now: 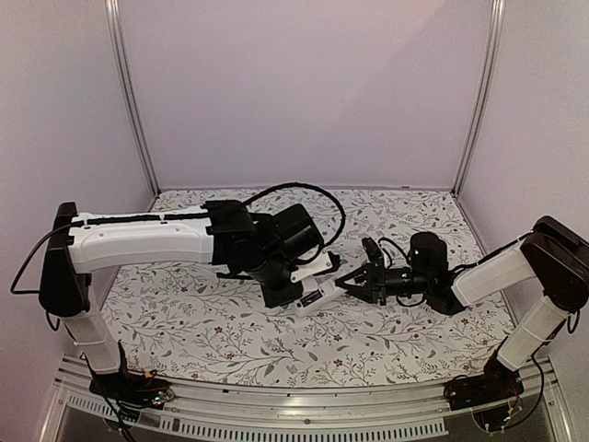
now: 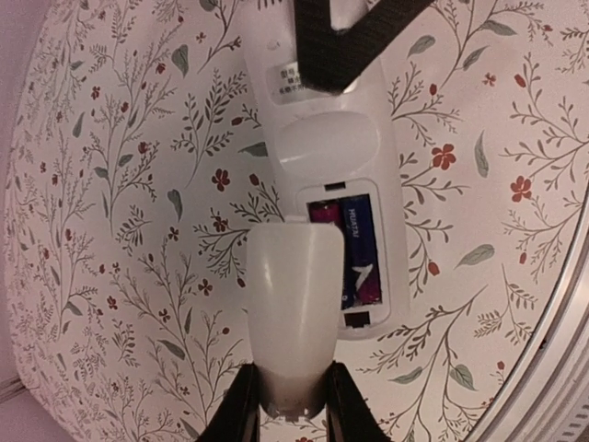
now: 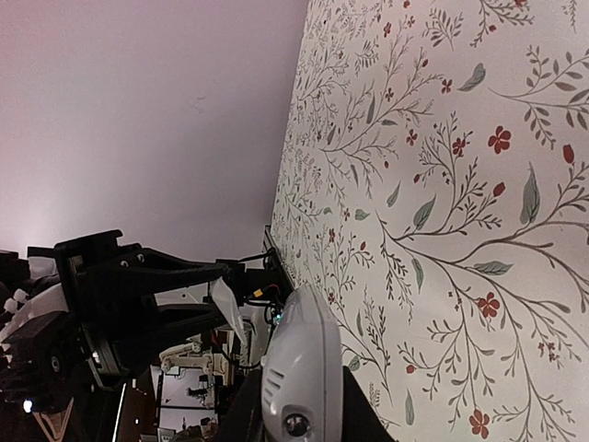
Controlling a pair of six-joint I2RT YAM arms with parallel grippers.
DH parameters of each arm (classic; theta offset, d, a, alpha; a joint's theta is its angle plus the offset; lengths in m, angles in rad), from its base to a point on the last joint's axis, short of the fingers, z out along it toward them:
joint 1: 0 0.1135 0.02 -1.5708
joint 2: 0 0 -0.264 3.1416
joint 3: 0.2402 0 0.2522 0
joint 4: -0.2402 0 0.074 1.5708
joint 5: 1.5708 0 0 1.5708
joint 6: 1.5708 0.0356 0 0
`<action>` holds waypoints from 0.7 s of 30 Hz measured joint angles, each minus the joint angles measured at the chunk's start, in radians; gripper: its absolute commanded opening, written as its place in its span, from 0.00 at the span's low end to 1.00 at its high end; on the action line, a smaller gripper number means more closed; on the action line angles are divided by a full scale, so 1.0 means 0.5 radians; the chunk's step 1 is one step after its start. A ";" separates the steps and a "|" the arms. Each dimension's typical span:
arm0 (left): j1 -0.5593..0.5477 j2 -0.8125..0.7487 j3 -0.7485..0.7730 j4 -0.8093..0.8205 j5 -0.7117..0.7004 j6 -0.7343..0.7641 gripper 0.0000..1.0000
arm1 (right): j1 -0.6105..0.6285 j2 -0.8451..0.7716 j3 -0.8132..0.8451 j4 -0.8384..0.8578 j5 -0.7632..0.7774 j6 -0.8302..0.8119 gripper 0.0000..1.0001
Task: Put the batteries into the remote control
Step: Load the battery cover onto the remote control without the battery cover.
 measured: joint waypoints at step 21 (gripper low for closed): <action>0.000 0.146 0.090 -0.050 0.012 -0.045 0.06 | 0.040 -0.006 0.024 -0.047 0.110 0.002 0.00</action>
